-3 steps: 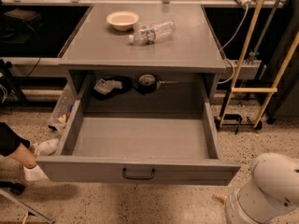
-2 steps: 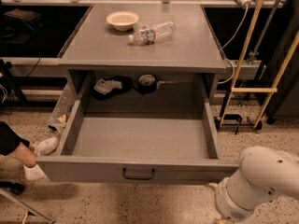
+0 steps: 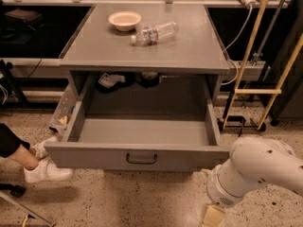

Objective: Close top drawer

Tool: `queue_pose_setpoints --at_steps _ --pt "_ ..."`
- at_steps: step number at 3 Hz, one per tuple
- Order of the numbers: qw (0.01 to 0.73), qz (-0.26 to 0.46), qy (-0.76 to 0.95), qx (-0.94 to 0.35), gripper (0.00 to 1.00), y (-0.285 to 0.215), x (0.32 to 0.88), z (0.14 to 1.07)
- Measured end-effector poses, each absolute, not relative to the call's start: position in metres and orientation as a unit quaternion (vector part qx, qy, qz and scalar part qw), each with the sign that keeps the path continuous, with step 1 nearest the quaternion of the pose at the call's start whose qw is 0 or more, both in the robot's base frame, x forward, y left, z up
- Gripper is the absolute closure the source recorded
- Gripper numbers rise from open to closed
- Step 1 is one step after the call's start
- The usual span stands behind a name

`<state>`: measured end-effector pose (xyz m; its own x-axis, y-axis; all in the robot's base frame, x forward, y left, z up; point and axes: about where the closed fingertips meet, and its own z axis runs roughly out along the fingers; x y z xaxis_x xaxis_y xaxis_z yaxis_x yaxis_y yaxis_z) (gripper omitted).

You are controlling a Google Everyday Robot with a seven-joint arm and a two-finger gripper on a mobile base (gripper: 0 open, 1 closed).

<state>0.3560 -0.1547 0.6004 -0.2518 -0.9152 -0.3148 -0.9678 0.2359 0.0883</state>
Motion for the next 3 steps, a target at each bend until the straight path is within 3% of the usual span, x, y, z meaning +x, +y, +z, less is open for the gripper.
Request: queue_pose_setpoints --at_steps 2,3 --pt "0.145 0.114 0.767 -0.615 0.0 -0.068 0.423 0.633" --pt "0.145 0.114 0.767 -0.615 0.0 -0.068 0.423 0.633"
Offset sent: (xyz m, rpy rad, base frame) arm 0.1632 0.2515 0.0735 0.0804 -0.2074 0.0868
